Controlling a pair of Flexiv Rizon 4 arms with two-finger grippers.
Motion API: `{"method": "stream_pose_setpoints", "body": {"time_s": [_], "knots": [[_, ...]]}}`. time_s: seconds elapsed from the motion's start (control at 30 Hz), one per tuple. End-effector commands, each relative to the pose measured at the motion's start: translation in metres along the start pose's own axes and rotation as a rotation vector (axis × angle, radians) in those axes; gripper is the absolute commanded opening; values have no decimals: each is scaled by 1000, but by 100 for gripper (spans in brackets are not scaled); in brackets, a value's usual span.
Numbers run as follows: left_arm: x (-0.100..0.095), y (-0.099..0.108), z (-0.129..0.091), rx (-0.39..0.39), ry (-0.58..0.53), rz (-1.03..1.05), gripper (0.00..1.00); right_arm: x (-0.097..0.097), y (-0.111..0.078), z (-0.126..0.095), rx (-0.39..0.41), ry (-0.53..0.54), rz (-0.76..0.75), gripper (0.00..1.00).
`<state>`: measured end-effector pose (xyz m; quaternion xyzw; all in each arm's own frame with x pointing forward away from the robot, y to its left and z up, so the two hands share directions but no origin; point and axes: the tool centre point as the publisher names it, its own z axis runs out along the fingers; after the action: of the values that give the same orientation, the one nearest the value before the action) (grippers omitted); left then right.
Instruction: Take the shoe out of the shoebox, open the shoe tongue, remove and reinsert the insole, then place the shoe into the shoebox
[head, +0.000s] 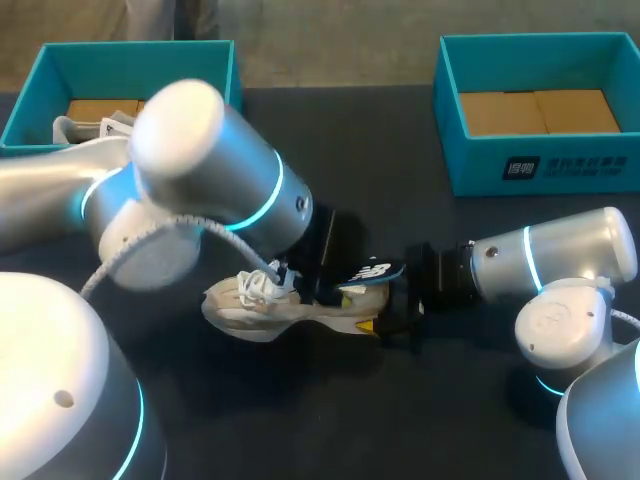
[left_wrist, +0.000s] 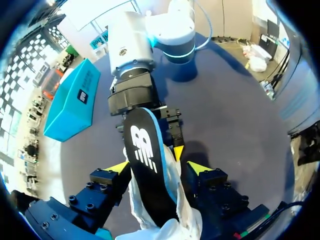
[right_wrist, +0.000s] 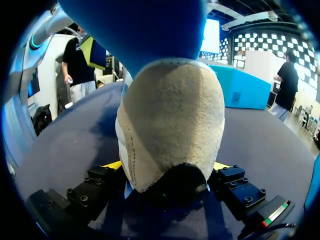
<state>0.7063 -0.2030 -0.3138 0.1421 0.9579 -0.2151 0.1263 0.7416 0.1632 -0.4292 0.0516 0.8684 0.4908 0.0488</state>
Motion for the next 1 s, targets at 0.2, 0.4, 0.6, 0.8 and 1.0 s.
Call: {"method": "stream_pose_setpoints", "body": {"time_s": [0.2, 0.4, 0.6, 0.8, 1.0], "knots": [[3, -3, 7, -16, -114, -9, 63, 0, -1, 3, 0, -2, 0, 0], [3, -3, 5, -31, -166, -12, 61, 0, -1, 3, 0, -2, 0, 0], [0, 1, 5, -19, -183, -55, 56, 0, -1, 3, 0, -2, 0, 0], [-5, 9, 7, -29, -194, -71, 53, 0, -1, 3, 0, -2, 0, 0], [-9, 12, 12, -26, -192, -80, 53, 0, -1, 3, 0, -2, 0, 0]]}}
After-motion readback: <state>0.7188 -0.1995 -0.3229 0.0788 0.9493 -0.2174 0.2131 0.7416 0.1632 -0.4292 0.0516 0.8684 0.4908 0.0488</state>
